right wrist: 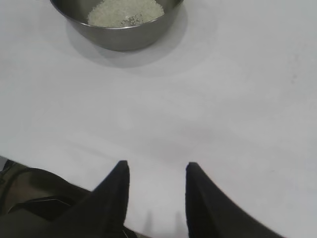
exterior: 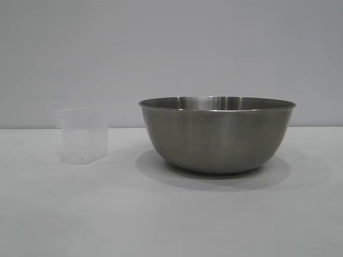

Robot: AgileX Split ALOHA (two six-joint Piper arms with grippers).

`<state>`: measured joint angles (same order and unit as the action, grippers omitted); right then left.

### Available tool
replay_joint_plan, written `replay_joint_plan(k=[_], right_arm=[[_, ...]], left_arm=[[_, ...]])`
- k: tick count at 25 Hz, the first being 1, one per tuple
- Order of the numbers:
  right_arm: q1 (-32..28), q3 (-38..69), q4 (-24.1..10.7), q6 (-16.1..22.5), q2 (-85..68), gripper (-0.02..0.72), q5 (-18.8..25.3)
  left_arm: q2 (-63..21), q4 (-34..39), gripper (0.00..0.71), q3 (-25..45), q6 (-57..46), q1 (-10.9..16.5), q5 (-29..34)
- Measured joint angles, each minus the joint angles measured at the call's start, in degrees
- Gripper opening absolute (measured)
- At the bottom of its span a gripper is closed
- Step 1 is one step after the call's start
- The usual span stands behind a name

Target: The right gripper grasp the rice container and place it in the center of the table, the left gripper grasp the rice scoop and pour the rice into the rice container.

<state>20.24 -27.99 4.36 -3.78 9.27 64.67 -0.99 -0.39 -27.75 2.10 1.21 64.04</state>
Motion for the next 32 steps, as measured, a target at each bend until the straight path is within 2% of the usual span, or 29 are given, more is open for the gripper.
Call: replay_joint_plan(k=[10,32], right_arm=[[0.00,0.00,0.00,0.00,-10.08,0.222,0.62],[0.00,0.00,0.00,-0.10,-10.21,0.222,0.77]], left_arm=[[0.00,-0.23,0.090,0.00,-1.97,0.00,0.11],[-0.13,-0.13,0.090,0.00,-1.97,0.13,0.11]])
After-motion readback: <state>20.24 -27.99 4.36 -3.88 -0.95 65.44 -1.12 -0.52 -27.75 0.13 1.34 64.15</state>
